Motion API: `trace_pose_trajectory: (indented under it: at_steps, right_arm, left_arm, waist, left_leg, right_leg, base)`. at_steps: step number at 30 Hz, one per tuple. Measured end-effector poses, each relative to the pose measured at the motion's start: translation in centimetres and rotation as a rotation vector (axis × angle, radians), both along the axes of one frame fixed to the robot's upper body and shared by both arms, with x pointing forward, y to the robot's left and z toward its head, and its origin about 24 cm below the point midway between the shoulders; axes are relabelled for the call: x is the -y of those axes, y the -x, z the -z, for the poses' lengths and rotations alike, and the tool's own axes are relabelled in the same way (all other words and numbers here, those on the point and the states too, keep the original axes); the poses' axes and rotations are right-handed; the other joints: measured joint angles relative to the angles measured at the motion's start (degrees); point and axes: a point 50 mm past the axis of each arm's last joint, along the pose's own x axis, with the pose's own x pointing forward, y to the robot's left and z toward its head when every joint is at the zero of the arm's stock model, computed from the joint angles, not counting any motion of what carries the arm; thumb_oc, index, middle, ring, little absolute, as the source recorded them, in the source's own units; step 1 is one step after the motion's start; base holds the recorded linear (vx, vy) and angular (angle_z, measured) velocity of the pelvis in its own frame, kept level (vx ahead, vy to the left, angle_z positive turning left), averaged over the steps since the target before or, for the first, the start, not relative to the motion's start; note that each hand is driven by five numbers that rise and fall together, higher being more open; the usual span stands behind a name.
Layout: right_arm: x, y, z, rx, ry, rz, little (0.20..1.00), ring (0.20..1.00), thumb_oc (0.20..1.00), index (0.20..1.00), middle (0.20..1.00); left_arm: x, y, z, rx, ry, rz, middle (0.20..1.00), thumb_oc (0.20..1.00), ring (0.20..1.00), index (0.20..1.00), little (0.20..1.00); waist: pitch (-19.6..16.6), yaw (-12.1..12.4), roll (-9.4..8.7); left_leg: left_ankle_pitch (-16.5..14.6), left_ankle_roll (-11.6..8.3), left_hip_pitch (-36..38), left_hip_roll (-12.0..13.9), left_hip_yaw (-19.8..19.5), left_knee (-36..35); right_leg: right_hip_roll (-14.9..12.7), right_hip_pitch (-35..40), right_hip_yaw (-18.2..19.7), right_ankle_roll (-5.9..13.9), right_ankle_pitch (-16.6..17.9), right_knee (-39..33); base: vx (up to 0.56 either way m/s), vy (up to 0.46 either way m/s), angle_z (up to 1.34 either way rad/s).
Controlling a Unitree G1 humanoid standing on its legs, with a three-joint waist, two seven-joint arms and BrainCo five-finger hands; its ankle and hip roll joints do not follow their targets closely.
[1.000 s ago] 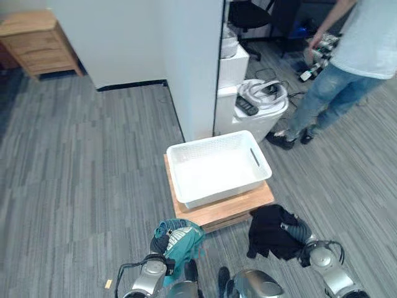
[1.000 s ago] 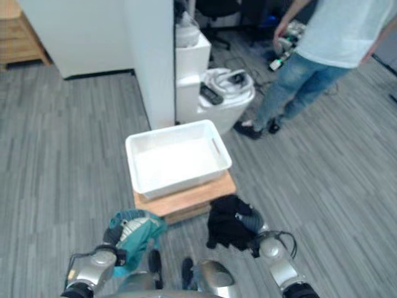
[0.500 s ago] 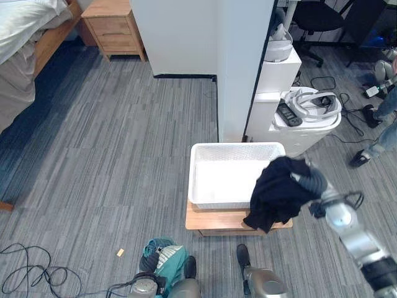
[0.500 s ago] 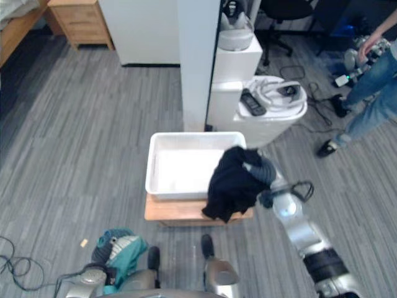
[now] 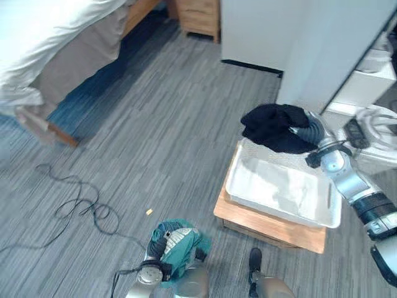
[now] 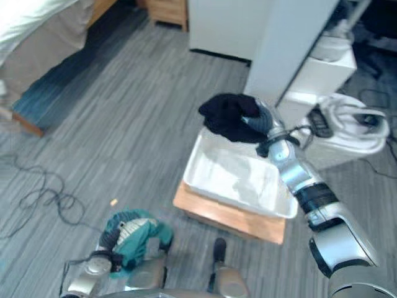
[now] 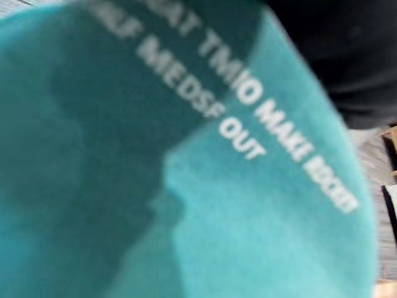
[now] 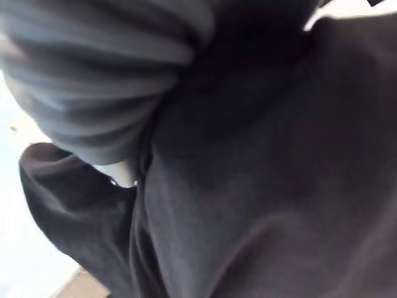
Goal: Tidy up the quilt and then pick up the clothes from the bed and put them into the laundry hamper.
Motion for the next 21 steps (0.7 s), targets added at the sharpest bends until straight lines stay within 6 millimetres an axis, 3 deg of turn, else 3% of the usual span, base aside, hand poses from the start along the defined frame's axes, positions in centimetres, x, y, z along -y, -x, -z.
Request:
trace_pose_trajectory:
  at_steps: [5, 8, 9, 10, 11, 17, 21]
  right_arm:
    - [4.0, 1.2, 4.8, -0.167, 0.05, 0.219, 0.2, 0.2, 0.2, 0.2, 0.2]
    - [5.1, 2.0, 6.1, -0.199, 0.051, 0.283, 0.2, 0.2, 0.2, 0.2, 0.2]
    - [5.3, 2.0, 6.1, -0.195, 0.053, 0.289, 0.489, 0.489, 0.489, 0.489, 0.489]
    - [5.5, 2.2, 6.2, -0.189, 0.075, 0.3, 0.62, 0.62, 0.62, 0.62, 0.62]
    - [5.6, 2.3, 6.4, -0.189, 0.085, 0.305, 1.0, 1.0, 1.0, 1.0, 1.0]
    - [4.6, 3.2, 7.3, -0.198, 0.206, 0.228, 1.0, 1.0, 1.0, 1.0, 1.0]
    - [4.4, 6.1, 10.5, -0.287, 0.328, 0.169, 1.0, 1.0, 1.0, 1.0, 1.0]
  left_arm:
    - [-1.0, -3.4, -6.3, 0.313, -0.092, 0.074, 0.2, 0.2, 0.2, 0.2, 0.2]
    - [-2.3, -4.9, -9.2, 0.461, -0.157, 0.034, 0.2, 0.2, 0.2, 0.2, 0.2]
    - [-2.3, -5.6, -10.1, 0.511, -0.17, 0.027, 0.2, 0.2, 0.2, 0.2, 0.2]
    - [-2.2, -6.3, -10.9, 0.545, -0.178, 0.032, 0.2, 0.2, 0.2, 0.2, 0.2]
    - [-2.2, -7.1, -12.1, 0.593, -0.189, 0.043, 0.2, 0.2, 0.2, 0.2, 0.2]
    - [-0.5, -9.1, -17.8, 0.853, -0.25, 0.14, 0.2, 0.2, 0.2, 0.2, 0.2]
    - [0.9, -9.9, -20.3, 0.958, -0.266, 0.206, 0.2, 0.2, 0.2, 0.2, 0.2]
  waist:
    - [1.5, 0.5, 2.66]
    - [2.4, 0.1, 4.24]
    - [2.7, -0.3, 4.67]
    - [2.8, -0.3, 4.98]
    - [2.9, -0.3, 5.11]
    - [3.2, -2.5, 4.65]
    - [3.7, -4.8, 3.49]
  left_leg:
    - [1.0, -0.08, -1.5, -1.1, -1.6, 0.0]
    - [1.0, -0.09, -1.5, -1.4, -1.5, 0.0]
    - [1.0, -0.1, -1.5, -1.4, -1.4, 0.0]
    - [1.0, -0.09, -1.4, -1.3, -1.4, 0.0]
    - [1.0, -0.11, -1.5, -1.2, -1.3, 0.0]
    - [0.8, -0.36, -0.7, -1.0, 0.0, 0.0]
    - [0.0, -0.68, 1.7, -0.8, 2.1, 0.0]
  right_leg:
    - [-1.3, -0.5, -1.7, 0.43, -0.1, 0.0]
    - [-1.6, -0.5, -1.8, 0.58, -0.1, -0.1]
    - [-1.7, -0.6, -1.7, 0.59, -0.1, -0.1]
    - [-1.6, -0.6, -1.7, 0.59, -0.1, -0.3]
    - [-1.5, -0.7, -1.7, 0.59, -0.1, -0.3]
    - [-1.4, -0.4, -0.7, 0.55, 0.0, 0.0]
    - [-1.4, 1.1, 0.9, 0.32, 0.1, 0.0]
  base:
    - [-0.01, -0.025, 0.22]
    - [0.0, 0.0, 0.0]
    - [0.0, 0.0, 0.0]
    - [0.0, 0.0, 0.0]
    - [0.02, 0.005, -0.04]
    - [0.04, -0.002, -0.09]
    - [0.06, 0.007, -0.21]
